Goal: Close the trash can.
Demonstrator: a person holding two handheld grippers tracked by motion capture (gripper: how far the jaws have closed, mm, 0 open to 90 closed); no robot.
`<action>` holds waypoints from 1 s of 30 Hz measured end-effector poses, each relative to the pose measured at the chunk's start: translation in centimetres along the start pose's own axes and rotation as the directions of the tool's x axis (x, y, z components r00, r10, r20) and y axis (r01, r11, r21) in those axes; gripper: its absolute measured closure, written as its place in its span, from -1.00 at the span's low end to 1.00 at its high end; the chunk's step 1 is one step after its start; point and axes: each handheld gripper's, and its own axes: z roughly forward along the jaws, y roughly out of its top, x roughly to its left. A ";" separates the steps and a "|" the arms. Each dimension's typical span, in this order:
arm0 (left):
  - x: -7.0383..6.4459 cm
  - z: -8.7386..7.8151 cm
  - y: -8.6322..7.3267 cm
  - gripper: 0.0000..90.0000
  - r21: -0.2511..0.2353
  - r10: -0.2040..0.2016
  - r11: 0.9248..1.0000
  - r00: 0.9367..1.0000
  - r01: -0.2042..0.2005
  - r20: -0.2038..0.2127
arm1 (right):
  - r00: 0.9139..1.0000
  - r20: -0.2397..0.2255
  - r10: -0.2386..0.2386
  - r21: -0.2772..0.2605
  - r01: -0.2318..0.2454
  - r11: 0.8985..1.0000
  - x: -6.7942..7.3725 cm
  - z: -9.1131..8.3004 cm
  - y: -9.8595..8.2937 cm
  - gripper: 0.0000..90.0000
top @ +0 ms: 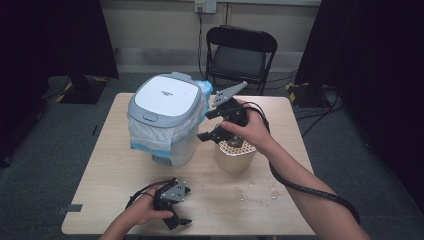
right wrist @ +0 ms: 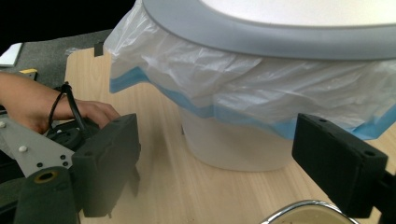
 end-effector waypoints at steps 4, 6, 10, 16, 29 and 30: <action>0.0 0.0 0.0 -1.00 -0.002 -0.001 1.000 1.000 0.001 0.002 | 1.000 -0.002 0.001 -0.004 -0.001 1.000 0.2 0.1 -0.5 -0.67; 0.0 0.0 0.0 -1.00 -0.001 -0.001 1.000 1.000 0.001 0.002 | 1.000 -0.005 0.008 -0.008 -0.008 1.000 0.2 0.1 -0.8 -0.67; 0.0 0.0 0.0 -1.00 -0.003 -0.001 1.000 1.000 0.001 0.002 | 1.000 -0.012 0.014 -0.015 -0.014 1.000 0.3 0.2 -1.5 -0.67; 0.0 0.0 0.0 -1.00 -0.002 -0.001 1.000 1.000 0.001 0.002 | 1.000 -0.015 0.015 -0.019 -0.015 1.000 0.4 -0.1 -2.4 -0.67; 0.0 0.0 0.0 -1.00 -0.003 0.000 1.000 1.000 0.000 0.001 | 1.000 -0.014 0.003 0.003 -0.003 1.000 0.7 -0.6 -4.1 -0.67; 0.0 0.0 0.0 -1.00 -0.003 0.000 1.000 1.000 0.000 0.001 | 1.000 -0.014 0.000 0.005 0.000 1.000 0.8 -0.7 -4.2 -0.67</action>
